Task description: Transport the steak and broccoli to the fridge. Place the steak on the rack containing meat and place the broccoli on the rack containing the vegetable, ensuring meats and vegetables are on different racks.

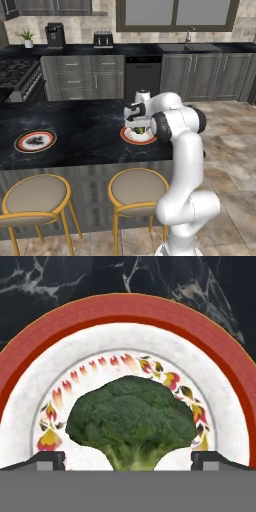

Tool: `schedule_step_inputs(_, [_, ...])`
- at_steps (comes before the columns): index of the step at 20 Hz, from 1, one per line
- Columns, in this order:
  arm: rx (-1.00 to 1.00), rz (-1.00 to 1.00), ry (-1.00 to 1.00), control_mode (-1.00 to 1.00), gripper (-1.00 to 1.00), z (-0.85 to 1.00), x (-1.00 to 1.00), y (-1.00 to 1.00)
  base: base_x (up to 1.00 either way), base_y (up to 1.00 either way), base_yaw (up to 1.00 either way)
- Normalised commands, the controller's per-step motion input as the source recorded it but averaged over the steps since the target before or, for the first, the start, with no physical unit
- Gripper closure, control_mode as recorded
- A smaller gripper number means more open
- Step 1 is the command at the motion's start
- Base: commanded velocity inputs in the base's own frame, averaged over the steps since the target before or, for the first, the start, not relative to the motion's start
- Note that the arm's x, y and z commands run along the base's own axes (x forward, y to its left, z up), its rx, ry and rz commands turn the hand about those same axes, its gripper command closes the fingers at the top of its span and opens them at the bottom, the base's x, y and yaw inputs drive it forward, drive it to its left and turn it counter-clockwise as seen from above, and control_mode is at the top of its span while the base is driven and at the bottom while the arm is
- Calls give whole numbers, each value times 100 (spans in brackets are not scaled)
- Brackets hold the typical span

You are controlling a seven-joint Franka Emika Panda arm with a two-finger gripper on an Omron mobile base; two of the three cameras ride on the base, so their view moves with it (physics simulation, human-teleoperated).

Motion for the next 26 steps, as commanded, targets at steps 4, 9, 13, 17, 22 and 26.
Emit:
schedule_step_inputs(4, [3, 0, 0, -100, -100, -21, 16, 0, 0, 0, 0])
schedule_step_inputs(9, [2, 0, 0, -100, -100, -16, 0, 0, 0, 0, 0])
schedule_step_inputs(13, [1, -1, 0, -100, -100, -16, -4, 0, 0, 0, 0])
schedule_step_inputs(17, [0, -4, 0, -100, -100, -11, -24, 0, 0, 0, 0])
schedule_step_inputs(22, [0, -7, 1, -100, -100, -4, -40, 0, 0, 0, 0])
schedule_step_inputs(26, [0, -8, 2, -100, -100, -7, -33, 0, 0, 0, 0])
